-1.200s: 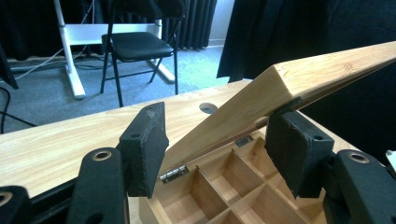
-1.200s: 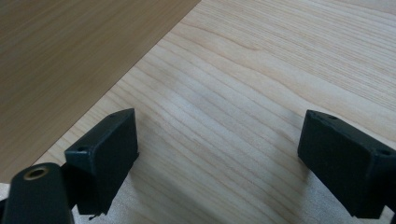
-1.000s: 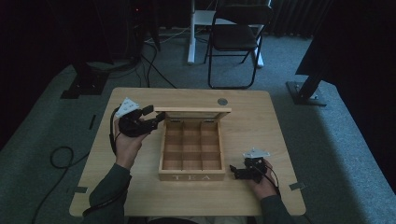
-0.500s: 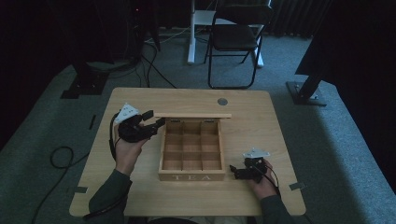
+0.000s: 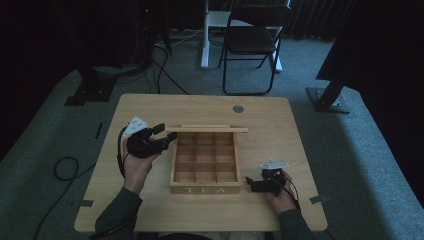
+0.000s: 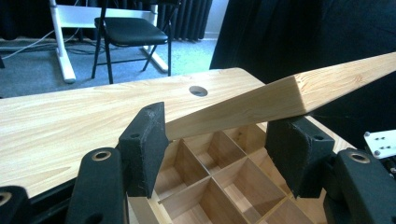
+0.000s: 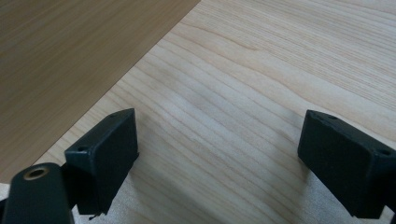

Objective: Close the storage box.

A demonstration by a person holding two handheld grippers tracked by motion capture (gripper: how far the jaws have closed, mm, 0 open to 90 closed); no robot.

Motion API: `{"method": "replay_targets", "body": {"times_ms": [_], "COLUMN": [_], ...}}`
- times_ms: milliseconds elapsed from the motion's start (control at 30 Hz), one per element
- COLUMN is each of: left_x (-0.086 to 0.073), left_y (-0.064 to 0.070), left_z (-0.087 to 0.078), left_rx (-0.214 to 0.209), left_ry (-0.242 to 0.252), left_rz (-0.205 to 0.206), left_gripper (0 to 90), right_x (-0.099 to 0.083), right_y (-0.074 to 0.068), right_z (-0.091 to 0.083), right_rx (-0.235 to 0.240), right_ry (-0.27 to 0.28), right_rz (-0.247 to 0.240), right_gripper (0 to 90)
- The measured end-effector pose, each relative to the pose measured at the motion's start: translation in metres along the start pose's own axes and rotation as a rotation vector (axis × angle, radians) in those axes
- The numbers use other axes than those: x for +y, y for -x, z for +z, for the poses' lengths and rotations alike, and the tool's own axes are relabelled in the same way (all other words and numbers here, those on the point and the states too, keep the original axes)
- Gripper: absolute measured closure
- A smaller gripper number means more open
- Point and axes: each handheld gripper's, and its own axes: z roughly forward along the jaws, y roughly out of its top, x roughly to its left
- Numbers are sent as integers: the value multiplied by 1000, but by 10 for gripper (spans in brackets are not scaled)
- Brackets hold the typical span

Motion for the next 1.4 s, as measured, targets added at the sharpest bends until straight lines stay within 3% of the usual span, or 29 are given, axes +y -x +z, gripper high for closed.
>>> {"method": "replay_targets", "body": {"times_ms": [300, 500, 1400], "left_x": [-4, -8, -27], "left_y": [4, 9, 15], "left_z": [-2, -4, -10], "left_rx": [12, 24, 16], "left_ry": [-15, -37, -69], "left_rz": [-4, 15, -18], "left_gripper": [389, 390, 386], "right_x": [0, 0, 0], "right_y": [0, 0, 0], "right_z": [0, 0, 0], "right_rx": [1, 0, -1], "right_ry": [0, 0, 1], "right_rz": [1, 2, 1], "right_gripper": [117, 117, 118]}}
